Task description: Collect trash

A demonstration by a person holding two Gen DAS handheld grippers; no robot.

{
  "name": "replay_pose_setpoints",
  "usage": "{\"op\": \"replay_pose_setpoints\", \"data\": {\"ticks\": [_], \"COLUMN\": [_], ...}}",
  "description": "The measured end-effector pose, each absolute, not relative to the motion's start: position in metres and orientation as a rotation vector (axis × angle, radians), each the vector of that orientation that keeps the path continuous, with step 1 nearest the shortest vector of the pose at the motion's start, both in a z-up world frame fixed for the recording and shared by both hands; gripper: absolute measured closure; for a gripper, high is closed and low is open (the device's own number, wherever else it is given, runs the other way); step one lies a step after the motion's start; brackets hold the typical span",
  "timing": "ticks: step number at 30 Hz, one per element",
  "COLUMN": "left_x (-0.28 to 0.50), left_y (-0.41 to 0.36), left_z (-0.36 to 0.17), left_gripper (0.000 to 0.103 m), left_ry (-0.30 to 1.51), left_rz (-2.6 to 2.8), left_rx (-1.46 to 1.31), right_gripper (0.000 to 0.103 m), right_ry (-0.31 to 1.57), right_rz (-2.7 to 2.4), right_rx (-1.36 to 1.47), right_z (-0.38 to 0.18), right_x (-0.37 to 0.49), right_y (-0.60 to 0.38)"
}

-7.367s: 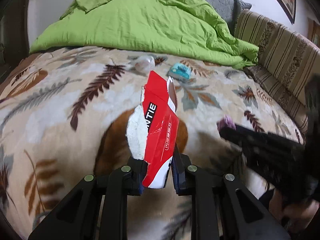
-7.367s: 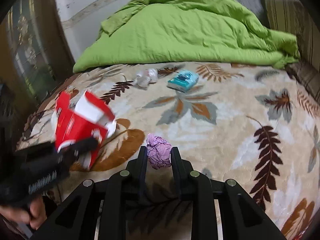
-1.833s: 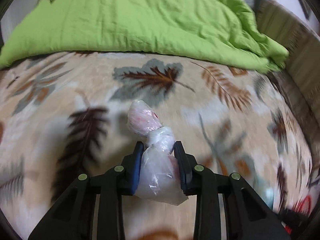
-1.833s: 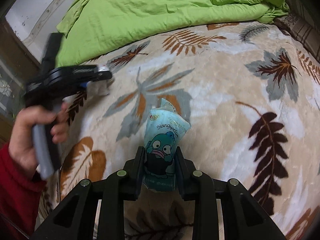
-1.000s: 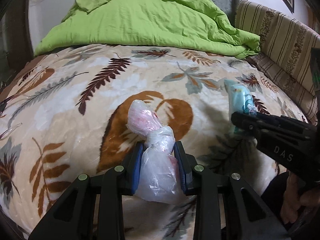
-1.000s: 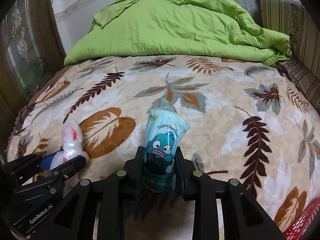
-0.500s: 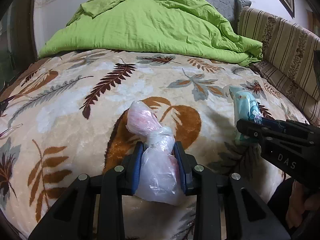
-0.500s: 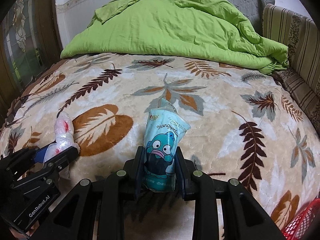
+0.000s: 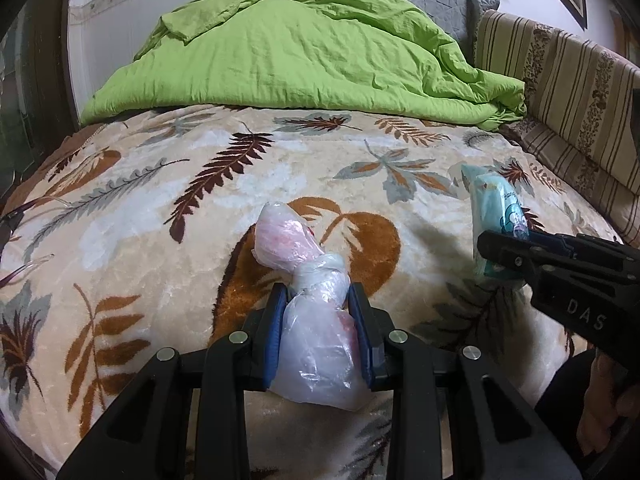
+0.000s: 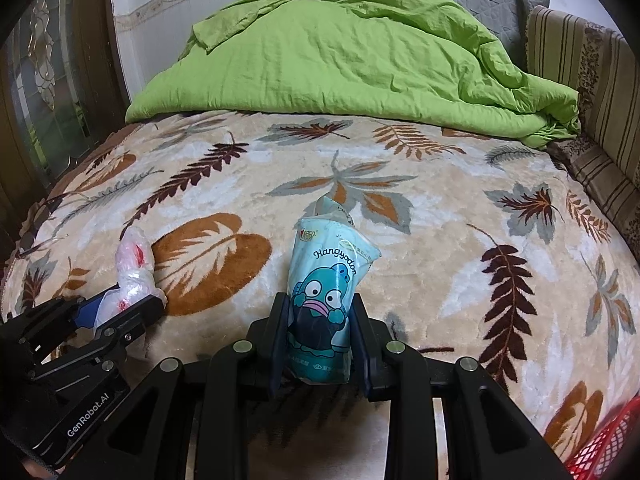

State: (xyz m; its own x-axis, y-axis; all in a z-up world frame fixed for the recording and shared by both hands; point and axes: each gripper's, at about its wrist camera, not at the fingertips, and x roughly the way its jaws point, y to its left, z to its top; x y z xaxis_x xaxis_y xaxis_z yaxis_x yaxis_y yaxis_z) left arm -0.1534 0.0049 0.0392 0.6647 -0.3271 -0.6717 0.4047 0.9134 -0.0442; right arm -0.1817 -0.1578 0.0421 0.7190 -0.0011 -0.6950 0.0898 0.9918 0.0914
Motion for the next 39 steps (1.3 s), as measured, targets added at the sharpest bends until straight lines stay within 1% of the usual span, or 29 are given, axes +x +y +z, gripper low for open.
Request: {"op": "replay_pose_setpoints", "data": {"ticks": [6, 20, 39], "left_x": [-0.162, -0.175, -0.184], "left_y": [0.003, 0.000, -0.013], "left_z": [0.046, 0.059, 0.064], "left_gripper": [0.073, 0.073, 0.073], "left_ry": [0.716, 0.687, 0.697], "left_rz": [-0.414, -0.421, -0.471], "left_rx": [0.136, 0.154, 0.181], "right_gripper": [0.072, 0.072, 0.072], "right_ry": [0.767, 0.767, 0.770], "right_rz": [-0.045, -0.046, -0.038], "right_rx": [0.178, 0.173, 0.225], "right_z": [0.045, 0.047, 0.049], "right_x": [-0.192, -0.208, -0.219], "right_y": [-0.166, -0.161, -0.166]}}
